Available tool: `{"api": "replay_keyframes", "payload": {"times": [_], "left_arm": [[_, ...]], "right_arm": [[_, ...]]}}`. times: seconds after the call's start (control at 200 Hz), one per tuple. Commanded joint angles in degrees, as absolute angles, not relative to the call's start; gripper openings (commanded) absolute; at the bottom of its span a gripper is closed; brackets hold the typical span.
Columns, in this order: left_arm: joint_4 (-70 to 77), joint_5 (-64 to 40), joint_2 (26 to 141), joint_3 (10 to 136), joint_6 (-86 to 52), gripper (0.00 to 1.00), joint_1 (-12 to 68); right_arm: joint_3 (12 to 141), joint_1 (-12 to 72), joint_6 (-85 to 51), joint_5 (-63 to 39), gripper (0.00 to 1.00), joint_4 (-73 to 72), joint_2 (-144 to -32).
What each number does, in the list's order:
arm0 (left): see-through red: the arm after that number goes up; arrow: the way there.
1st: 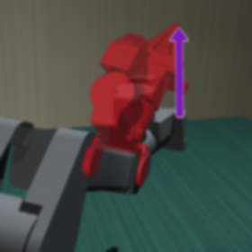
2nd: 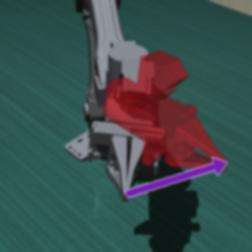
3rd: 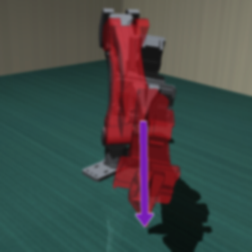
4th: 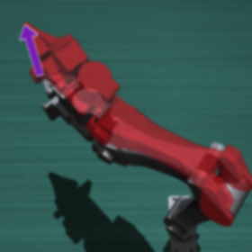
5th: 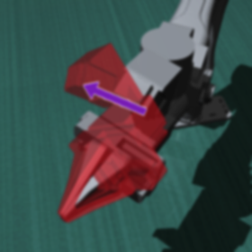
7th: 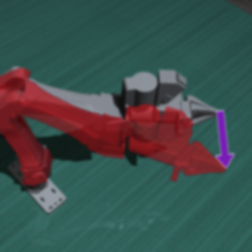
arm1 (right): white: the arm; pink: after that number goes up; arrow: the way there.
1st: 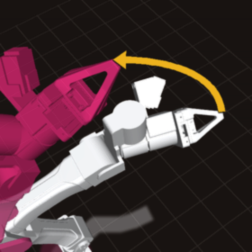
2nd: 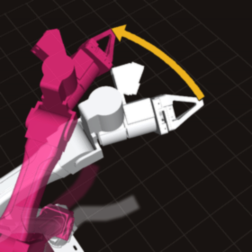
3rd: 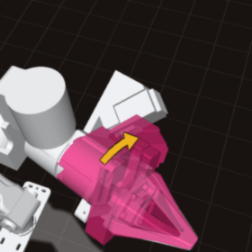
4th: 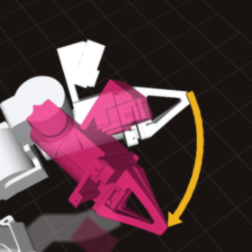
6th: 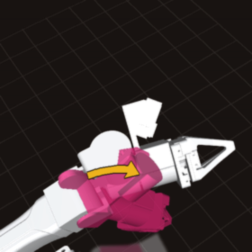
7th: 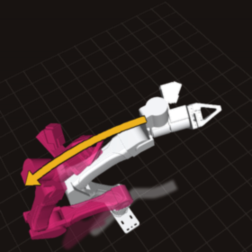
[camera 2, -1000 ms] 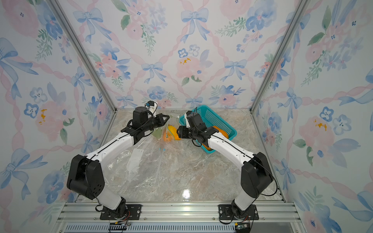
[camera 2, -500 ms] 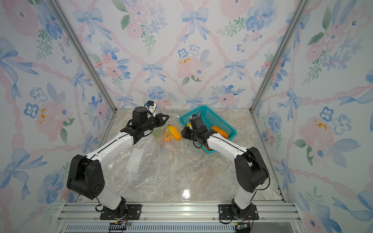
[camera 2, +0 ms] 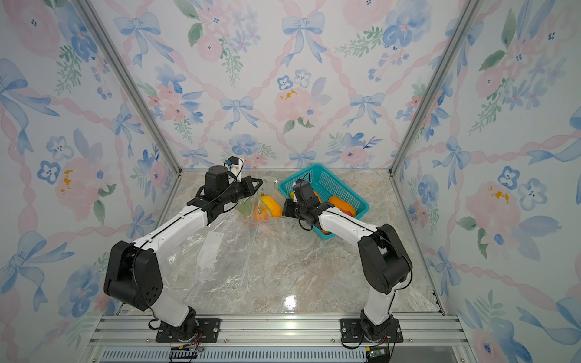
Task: Place the mango in a zip-top bag and seal the zipper
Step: Adjust the zipper food storage bag at the center of the board.
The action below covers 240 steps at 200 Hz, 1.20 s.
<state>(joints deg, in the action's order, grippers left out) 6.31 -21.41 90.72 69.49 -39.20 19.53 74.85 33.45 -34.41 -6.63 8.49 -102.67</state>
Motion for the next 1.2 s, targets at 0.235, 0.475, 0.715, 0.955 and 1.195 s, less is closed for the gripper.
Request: {"api": "replay_keyframes", "payload": {"times": [0.235,0.475,0.715,0.955,1.195], "left_arm": [[8.2,-23.8,84.2,71.1,-40.5,0.00,18.5],[8.3,-26.6,80.6,71.5,-43.3,0.16,15.8],[8.3,-28.4,75.3,70.7,-43.8,0.61,13.7],[8.3,-25.6,70.2,65.5,-40.6,0.98,9.5],[9.0,-31.6,69.0,57.2,-21.3,0.84,8.9]], "right_arm": [[92.8,38.0,-13.4,-0.4,0.00,29.9,-99.1],[108.7,41.1,-1.6,2.4,0.00,47.9,-100.6],[120.0,42.1,7.9,5.3,0.00,58.4,-102.1],[112.8,41.9,18.5,5.7,0.00,52.6,-98.2],[95.9,39.9,26.1,0.3,0.00,38.1,-90.6]]}}
